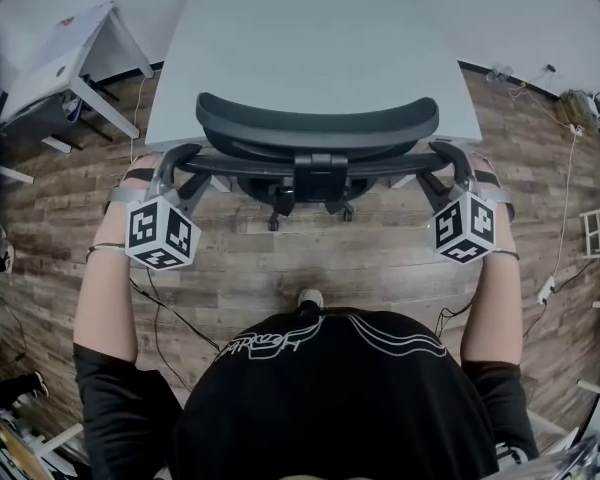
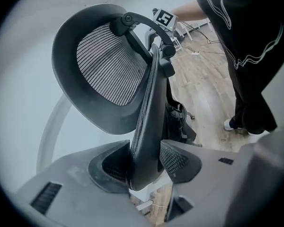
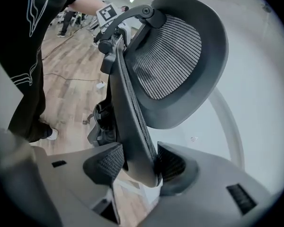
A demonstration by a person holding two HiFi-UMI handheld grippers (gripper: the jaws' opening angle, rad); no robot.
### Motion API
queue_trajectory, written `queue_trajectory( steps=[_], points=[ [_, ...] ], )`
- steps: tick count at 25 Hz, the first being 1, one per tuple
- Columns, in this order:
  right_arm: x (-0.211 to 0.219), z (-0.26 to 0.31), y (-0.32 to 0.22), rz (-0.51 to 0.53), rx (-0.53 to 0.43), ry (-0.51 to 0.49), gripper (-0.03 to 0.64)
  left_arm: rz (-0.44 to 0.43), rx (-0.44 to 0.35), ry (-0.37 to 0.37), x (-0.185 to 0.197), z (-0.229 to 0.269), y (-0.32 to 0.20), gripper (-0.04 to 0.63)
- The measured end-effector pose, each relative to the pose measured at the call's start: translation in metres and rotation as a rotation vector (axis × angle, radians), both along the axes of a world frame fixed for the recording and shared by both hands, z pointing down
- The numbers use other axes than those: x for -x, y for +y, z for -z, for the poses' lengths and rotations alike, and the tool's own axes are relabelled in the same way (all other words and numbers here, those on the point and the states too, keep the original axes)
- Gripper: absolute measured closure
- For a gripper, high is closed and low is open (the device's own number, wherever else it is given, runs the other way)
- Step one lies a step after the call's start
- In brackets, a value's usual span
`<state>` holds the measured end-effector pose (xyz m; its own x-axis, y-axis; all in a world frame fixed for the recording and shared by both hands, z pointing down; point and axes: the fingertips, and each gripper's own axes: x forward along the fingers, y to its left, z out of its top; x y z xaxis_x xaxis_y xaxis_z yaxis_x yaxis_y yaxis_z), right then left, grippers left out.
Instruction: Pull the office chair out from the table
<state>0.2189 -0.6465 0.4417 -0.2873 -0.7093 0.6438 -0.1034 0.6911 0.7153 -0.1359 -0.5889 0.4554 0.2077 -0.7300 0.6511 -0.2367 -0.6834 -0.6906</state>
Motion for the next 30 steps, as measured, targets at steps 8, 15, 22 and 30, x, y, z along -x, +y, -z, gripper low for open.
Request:
queue_trajectory(
  steps=[8,15,22,30],
  points=[
    [-0.002,-0.003,0.006,-0.029,-0.004,-0.004,0.379,0.037,-0.004,0.046,-0.001,-0.001,0.006,0.401],
    [-0.003,-0.001,0.013,-0.047,0.001,-0.004,0.377,0.048,0.016,0.035,-0.001,0.0,0.01,0.4],
    [-0.005,-0.012,0.076,-0.075,-0.023,-0.002,0.377,0.033,0.005,0.029,-0.002,-0.013,0.065,0.397],
    [-0.008,0.0,0.089,-0.116,-0.024,0.017,0.379,0.019,0.033,0.028,-0.003,-0.002,0.068,0.396]
  ],
)
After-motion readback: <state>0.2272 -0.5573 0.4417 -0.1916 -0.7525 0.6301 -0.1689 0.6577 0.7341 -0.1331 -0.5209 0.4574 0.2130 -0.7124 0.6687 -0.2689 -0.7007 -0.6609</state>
